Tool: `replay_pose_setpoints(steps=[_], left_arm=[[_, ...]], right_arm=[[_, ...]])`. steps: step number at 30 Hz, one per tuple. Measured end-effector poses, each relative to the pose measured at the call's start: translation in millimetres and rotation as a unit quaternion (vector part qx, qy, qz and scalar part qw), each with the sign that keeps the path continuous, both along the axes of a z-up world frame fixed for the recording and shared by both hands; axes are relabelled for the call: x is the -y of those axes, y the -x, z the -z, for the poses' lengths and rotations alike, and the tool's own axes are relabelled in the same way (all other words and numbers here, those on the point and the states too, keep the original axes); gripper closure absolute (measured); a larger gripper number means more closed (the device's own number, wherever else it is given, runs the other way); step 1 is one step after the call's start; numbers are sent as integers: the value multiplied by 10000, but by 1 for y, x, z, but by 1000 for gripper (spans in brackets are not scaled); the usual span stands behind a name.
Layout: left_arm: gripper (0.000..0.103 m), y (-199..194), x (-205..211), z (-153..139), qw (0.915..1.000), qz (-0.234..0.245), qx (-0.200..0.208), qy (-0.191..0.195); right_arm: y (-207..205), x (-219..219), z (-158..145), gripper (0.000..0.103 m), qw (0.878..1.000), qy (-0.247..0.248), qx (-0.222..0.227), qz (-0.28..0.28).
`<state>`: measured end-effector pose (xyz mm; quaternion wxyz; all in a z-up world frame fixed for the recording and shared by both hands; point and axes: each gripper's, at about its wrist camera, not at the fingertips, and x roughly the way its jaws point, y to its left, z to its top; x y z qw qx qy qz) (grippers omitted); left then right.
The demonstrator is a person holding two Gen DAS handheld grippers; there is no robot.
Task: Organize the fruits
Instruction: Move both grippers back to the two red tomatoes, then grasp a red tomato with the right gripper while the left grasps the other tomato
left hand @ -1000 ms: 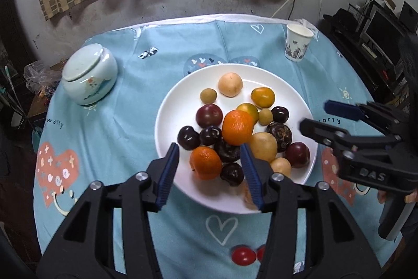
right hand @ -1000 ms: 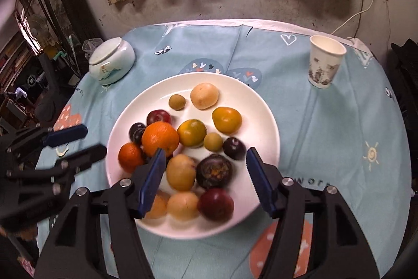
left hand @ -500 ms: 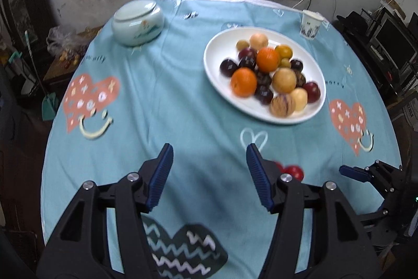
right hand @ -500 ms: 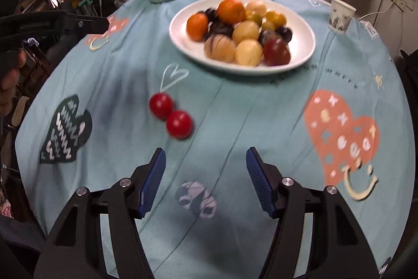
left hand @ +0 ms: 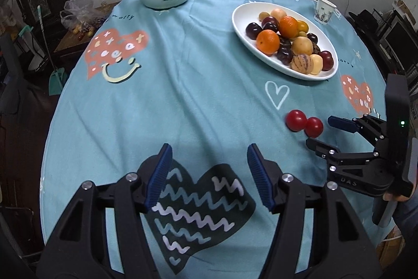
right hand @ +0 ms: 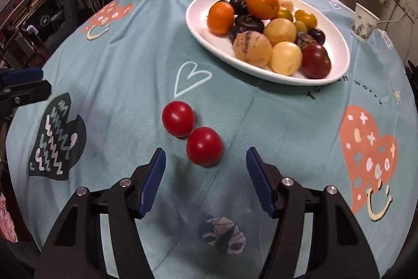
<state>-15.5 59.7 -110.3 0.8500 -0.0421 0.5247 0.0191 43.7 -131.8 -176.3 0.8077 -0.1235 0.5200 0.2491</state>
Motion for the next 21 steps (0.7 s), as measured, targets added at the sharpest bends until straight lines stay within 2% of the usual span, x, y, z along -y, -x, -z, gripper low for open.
replay_pose_setpoints(steps=[2, 3, 5, 6, 15, 21], left_arm=[[41, 2, -4, 1, 10000, -51, -19, 14], [41, 2, -4, 1, 10000, -64, -33, 19], [41, 0, -3, 3, 10000, -34, -60, 32], [41, -1, 0, 3, 10000, 8, -66, 31], [41, -23, 55, 10, 9972, 737, -109, 16], [41, -36, 98, 19, 9927, 1194, -166, -33]], right_arm=[[-2, -4, 5, 47, 9999, 72, -61, -45], [-3, -7, 8, 57, 9998, 110, -125, -91], [-4, -10, 13, 66, 9995, 273, -133, -126], [-3, -9, 12, 75, 9995, 252, -119, -129], [13, 37, -17, 76, 9989, -286, -139, 334], [36, 62, -21, 76, 9972, -483, -187, 539]])
